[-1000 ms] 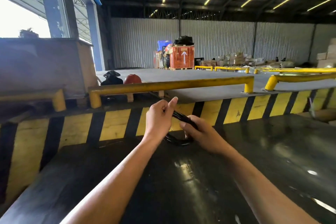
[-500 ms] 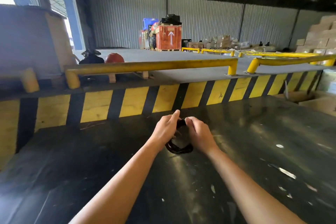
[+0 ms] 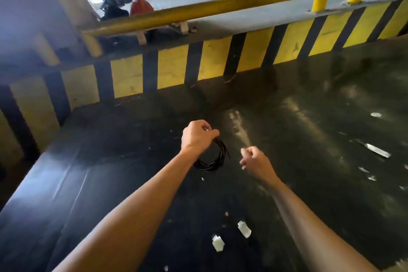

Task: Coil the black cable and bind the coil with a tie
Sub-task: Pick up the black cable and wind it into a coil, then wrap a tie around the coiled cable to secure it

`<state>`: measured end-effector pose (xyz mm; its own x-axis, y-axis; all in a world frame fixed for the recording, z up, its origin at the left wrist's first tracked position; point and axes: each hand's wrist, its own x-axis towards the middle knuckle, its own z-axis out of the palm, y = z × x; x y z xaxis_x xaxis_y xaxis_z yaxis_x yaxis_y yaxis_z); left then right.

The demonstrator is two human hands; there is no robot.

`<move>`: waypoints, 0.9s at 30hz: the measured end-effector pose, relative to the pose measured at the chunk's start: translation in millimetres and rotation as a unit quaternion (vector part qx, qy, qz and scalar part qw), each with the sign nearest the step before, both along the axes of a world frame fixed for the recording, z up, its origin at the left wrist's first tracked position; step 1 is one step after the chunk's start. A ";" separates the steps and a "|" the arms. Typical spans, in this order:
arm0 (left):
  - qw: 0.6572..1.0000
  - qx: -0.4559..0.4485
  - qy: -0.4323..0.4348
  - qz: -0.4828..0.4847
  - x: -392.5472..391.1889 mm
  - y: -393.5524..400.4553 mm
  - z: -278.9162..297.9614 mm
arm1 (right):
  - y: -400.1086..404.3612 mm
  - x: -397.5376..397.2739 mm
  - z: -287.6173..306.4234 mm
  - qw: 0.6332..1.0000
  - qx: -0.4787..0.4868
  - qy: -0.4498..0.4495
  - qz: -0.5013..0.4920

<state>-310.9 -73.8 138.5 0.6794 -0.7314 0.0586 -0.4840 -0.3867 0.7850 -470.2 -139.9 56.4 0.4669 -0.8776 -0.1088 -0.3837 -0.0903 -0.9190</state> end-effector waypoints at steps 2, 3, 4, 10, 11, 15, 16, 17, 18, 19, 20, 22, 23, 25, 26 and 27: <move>0.999 0.028 -0.021 0.005 12.0 10.6 -13.8 | 1.4 -12.9 -46.5 0.984 -0.001 0.151 0.092; 0.998 0.049 -0.037 0.003 17.2 16.2 -20.2 | 6.4 -19.0 -65.8 0.962 -0.013 0.227 0.149; 0.996 0.072 -0.052 -0.002 21.6 21.1 -26.3 | 12.4 -24.6 -82.4 0.938 -0.020 0.286 0.197; 0.975 0.190 -0.094 -0.063 30.8 35.1 -55.6 | 43.1 -38.3 -125.8 0.905 -0.060 0.328 0.264; 0.973 0.199 -0.095 -0.075 31.9 34.2 -57.3 | 41.7 -36.6 -123.2 0.907 -0.052 0.323 0.265; 0.961 0.202 -0.108 -0.156 36.5 18.9 -45.3 | 6.2 -17.4 -73.8 0.949 -0.012 0.206 0.240; 0.958 0.194 -0.117 -0.174 37.9 12.6 -38.4 | -6.9 -9.9 -52.5 0.966 -0.004 0.148 0.211; 0.958 0.181 -0.123 -0.186 38.9 5.8 -30.0 | -20.2 -2.6 -29.8 0.981 0.005 0.082 0.177; 0.959 0.164 -0.127 -0.193 39.5 -1.1 -20.8 | -32.7 4.8 -7.2 0.990 0.015 0.014 0.143; 0.960 0.146 -0.130 -0.198 40.3 -7.7 -10.0 | -44.3 11.8 15.0 0.992 0.024 -0.048 0.112; 0.962 0.126 -0.132 -0.204 41.4 -13.4 2.4 | -54.3 18.7 37.3 0.990 0.027 -0.103 0.089; 0.964 0.082 -0.133 -0.216 44.8 -21.8 30.2 | -69.5 33.3 76.8 0.980 0.006 -0.187 0.065; 0.965 0.059 -0.131 -0.221 47.0 -23.9 44.5 | -74.1 40.8 94.5 0.975 -0.018 -0.211 0.060; 0.966 0.015 -0.131 -0.224 53.2 -25.4 72.4 | -79.5 56.3 125.3 0.967 -0.087 -0.232 0.058; 0.966 -0.005 -0.129 -0.224 56.5 -24.9 85.1 | -80.0 64.1 137.1 0.963 -0.123 -0.233 0.061; 0.966 -0.023 -0.126 -0.224 59.9 -24.3 96.8 | -79.8 71.5 146.6 0.958 -0.155 -0.231 0.066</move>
<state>-251.0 -98.1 235.2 0.2549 -0.9417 0.2197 -0.7728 -0.0619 0.6316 -398.7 -219.7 203.0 0.5123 -0.7640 0.3923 0.0914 -0.4057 -0.9094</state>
